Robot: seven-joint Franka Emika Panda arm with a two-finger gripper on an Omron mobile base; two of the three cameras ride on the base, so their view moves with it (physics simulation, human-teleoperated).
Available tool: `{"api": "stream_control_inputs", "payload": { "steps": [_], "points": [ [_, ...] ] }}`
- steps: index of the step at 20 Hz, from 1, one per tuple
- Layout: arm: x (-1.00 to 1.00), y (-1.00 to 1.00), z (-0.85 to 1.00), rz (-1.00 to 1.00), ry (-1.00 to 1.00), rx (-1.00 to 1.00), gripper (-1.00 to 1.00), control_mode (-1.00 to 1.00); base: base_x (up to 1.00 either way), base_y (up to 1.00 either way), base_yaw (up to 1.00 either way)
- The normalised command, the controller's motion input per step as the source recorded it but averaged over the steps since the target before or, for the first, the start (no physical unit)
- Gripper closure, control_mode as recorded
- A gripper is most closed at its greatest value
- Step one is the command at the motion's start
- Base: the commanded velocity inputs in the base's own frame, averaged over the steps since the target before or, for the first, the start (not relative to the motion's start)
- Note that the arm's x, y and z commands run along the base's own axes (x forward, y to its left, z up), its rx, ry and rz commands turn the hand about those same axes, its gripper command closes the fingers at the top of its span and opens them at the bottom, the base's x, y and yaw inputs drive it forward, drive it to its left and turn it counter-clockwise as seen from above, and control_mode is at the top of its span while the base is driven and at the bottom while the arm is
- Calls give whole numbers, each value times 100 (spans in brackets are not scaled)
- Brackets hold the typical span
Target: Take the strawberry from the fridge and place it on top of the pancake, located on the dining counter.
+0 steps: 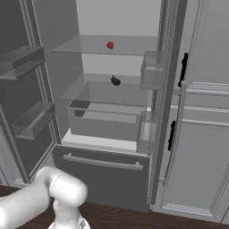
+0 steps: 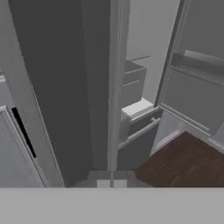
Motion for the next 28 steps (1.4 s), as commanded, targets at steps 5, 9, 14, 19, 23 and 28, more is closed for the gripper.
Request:
{"api": "stream_control_inputs", "payload": {
  "steps": [5,9,14,19,23,28],
  "points": [
    [-20,-100,26,0,11,0,100,-100,0,0,0],
    [-1,-100,29,5,16,0,100,-100,0,0,0],
    [-5,-100,29,16,15,0,-100,-100,0,0,0],
    [-1,-100,31,21,24,0,-100,-100,0,0,0],
    [-7,-100,52,20,21,0,-100,-100,0,0,0],
    [-6,-89,20,13,5,10,-100,-100,0,0,0]
  ]
}}
